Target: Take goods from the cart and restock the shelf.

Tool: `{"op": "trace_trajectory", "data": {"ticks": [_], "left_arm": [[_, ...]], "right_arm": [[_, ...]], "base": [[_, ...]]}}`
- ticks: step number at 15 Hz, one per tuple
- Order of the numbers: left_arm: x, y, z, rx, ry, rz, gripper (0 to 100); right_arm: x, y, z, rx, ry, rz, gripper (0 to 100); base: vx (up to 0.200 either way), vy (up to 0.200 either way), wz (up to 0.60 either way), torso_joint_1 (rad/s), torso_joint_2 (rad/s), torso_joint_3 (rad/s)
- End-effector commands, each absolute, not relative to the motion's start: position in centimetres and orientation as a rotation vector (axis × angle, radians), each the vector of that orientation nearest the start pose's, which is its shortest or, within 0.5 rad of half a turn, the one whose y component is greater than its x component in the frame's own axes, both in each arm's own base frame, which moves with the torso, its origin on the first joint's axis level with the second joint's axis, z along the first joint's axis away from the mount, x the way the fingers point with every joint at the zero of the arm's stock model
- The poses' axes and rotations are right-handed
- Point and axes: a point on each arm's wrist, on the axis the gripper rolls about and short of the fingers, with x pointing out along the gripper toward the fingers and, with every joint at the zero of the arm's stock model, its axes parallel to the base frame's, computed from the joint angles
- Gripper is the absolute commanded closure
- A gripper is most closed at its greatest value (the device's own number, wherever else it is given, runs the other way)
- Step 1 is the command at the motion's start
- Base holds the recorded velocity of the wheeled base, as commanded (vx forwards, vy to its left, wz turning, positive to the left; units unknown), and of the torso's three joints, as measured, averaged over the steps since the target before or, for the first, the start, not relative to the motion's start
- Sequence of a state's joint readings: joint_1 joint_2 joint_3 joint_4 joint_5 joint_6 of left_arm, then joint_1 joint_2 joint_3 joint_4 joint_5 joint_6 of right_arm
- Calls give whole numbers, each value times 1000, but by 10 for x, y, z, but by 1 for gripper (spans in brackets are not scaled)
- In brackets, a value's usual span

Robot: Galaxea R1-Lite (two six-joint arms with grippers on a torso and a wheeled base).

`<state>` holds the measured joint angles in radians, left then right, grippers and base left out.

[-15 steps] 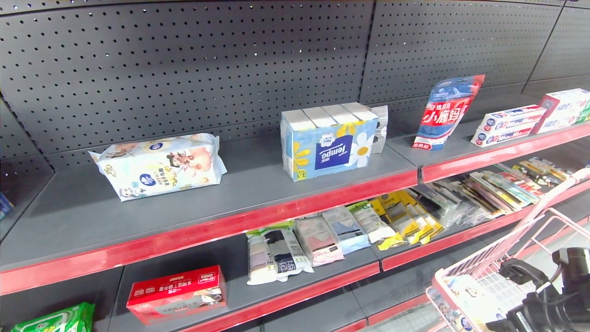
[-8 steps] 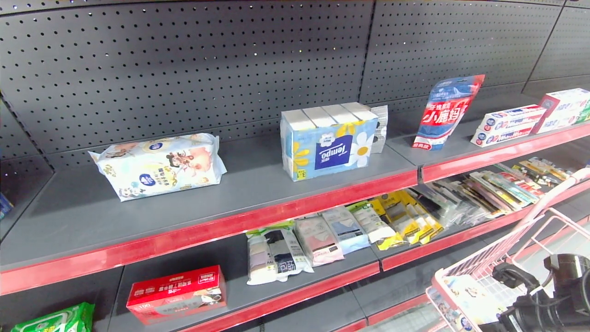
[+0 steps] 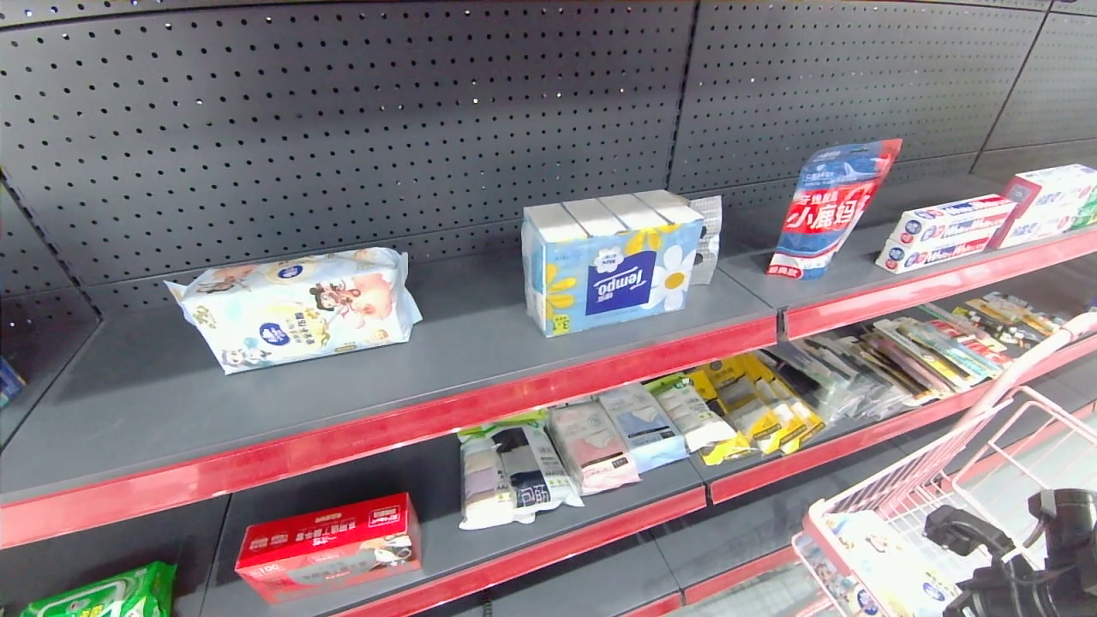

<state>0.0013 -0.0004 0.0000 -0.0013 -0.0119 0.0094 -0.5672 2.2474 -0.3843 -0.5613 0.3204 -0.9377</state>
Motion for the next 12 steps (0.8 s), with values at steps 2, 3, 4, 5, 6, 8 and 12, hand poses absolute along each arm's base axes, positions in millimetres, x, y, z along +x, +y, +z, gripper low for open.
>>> {"op": "trace_trajectory", "data": {"ticks": [2,3,4,5,6,8,12], "left_arm": [[-23,0,76,9,-2,-11,0],[-23,0,76,9,-2,-11,0],[-23,0,76,9,-2,-11,0],[-23,0,76,9,-2,-11,0],[-23,0,76,9,-2,-11,0],[-23,0,76,9,-2,-11,0],[-23,0,76,9,-2,-11,0]], "right_arm": [[204,-120,-56,-270,1139,357,0],[205,-119,-57,-272,1140,362,0],[206,-119,-58,-277,1140,367,0],[207,-119,-57,-299,1134,379,0],[207,-120,-57,-319,1130,389,0],[207,-120,-57,-329,1128,394,0],[207,-120,-58,-328,1128,396,0]], "base": [[0,0,0,0,0,0],[0,0,0,0,0,0],[0,0,0,0,0,0],[0,0,0,0,0,0],[0,0,0,0,0,0],[0,0,0,0,0,0],[0,0,0,0,0,0]]}}
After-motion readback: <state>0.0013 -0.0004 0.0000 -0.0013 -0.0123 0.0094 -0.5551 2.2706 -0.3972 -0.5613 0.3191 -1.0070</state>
